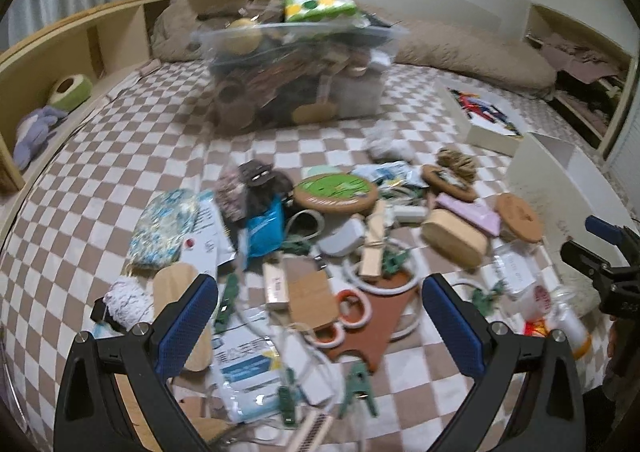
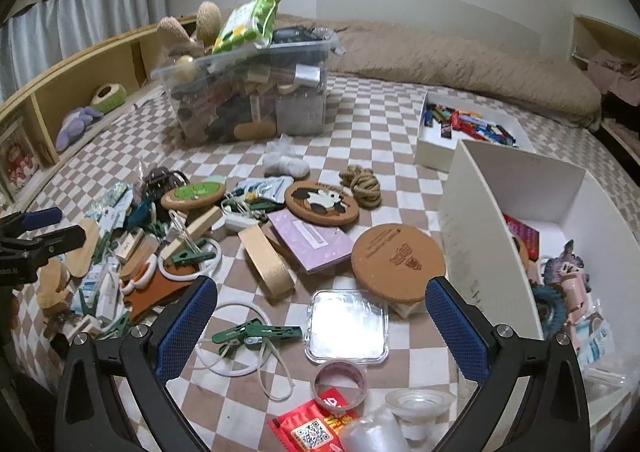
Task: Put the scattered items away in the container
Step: 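Move both tools over the scattered items beside the shoe box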
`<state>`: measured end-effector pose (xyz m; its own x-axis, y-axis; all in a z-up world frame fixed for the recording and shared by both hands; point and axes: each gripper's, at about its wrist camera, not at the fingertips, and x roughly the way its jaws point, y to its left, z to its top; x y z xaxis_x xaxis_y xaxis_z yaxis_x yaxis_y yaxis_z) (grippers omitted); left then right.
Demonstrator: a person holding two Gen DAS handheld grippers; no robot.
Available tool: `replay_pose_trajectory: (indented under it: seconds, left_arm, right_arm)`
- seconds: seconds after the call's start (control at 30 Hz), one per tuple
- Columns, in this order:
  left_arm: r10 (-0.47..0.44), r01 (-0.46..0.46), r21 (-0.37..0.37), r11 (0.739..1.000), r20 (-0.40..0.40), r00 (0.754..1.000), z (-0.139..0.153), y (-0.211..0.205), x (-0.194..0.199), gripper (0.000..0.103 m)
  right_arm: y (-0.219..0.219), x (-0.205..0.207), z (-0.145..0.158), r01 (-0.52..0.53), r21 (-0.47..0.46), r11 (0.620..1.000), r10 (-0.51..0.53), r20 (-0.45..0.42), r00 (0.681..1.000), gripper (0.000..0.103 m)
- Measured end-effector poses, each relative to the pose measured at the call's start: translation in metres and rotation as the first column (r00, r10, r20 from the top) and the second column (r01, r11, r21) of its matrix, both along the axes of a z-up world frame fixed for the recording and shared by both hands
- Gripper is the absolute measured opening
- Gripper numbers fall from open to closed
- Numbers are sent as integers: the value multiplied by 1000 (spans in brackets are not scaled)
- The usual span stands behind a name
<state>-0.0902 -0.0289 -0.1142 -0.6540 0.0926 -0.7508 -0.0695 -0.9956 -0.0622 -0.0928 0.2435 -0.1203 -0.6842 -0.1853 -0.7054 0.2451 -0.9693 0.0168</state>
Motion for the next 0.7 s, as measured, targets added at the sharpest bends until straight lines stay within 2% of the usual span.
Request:
replay_pose_trajectory:
  seconds: [0.3, 0.4, 0.57, 0.7]
  left_arm:
    - [90, -91, 11, 996, 48, 995, -16, -37, -4, 103]
    - [131, -133, 19, 991, 75, 988, -23, -52, -3, 103]
    - [189, -199, 73, 977, 119, 975, -29, -75, -2, 103]
    - [225, -237, 78, 968, 135, 965, -33, -85, -2, 103]
  right_arm:
    - [5, -4, -29, 13, -18, 1000, -12, 84, 996, 103]
    - [8, -3, -37, 26, -22, 999, -23, 111, 994, 103]
    - [9, -1, -50, 48, -19, 999, -44, 153, 987, 103]
    - [13, 2, -56, 54, -31, 998, -48, 164, 985, 103]
